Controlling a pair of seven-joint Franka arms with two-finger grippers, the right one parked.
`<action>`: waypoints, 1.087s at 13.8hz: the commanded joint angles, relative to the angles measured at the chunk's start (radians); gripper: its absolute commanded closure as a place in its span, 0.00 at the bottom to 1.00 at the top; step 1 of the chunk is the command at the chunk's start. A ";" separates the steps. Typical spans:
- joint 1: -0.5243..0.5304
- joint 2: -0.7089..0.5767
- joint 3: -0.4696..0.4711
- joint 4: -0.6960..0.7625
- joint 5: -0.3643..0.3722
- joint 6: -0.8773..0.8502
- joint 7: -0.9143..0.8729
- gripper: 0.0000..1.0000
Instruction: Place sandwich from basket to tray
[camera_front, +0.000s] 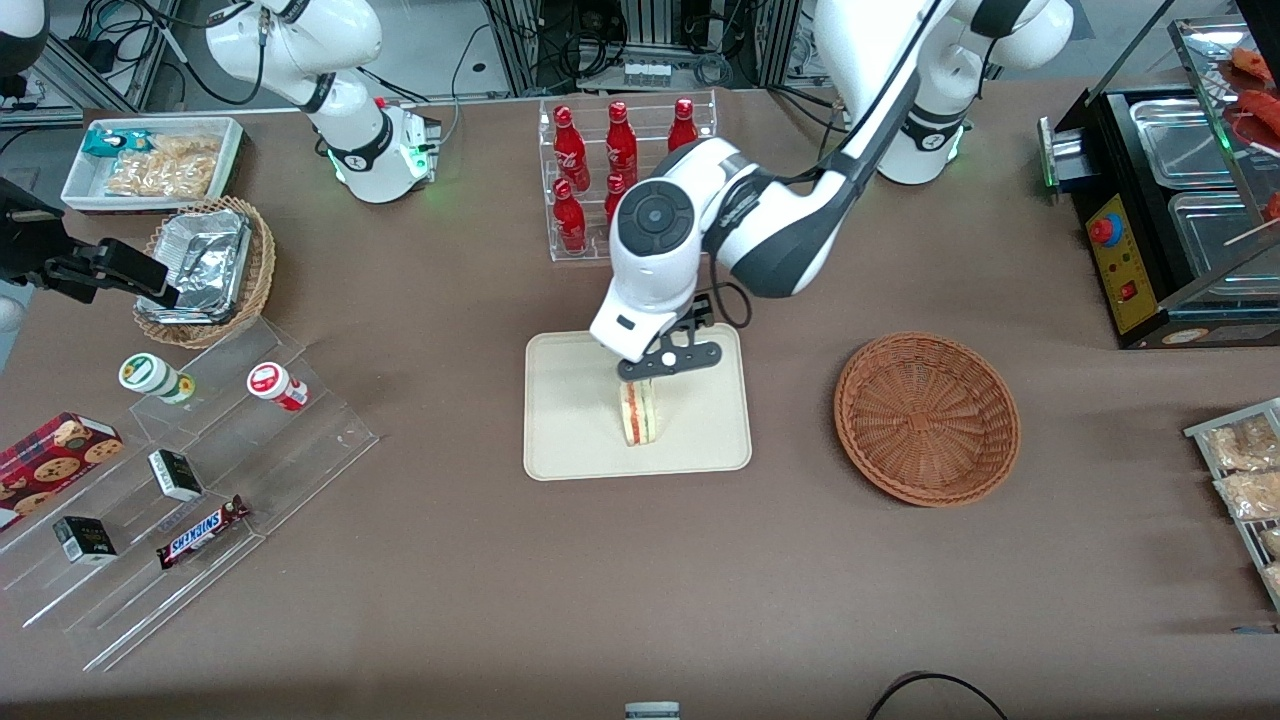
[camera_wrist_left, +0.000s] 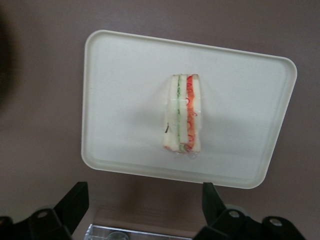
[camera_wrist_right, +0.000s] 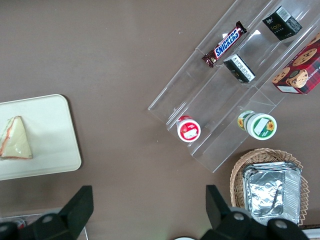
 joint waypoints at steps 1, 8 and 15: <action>0.027 -0.054 0.021 -0.017 0.010 -0.094 0.089 0.00; 0.128 -0.178 0.124 -0.118 0.027 -0.211 0.222 0.00; 0.306 -0.310 0.122 -0.233 0.026 -0.228 0.457 0.00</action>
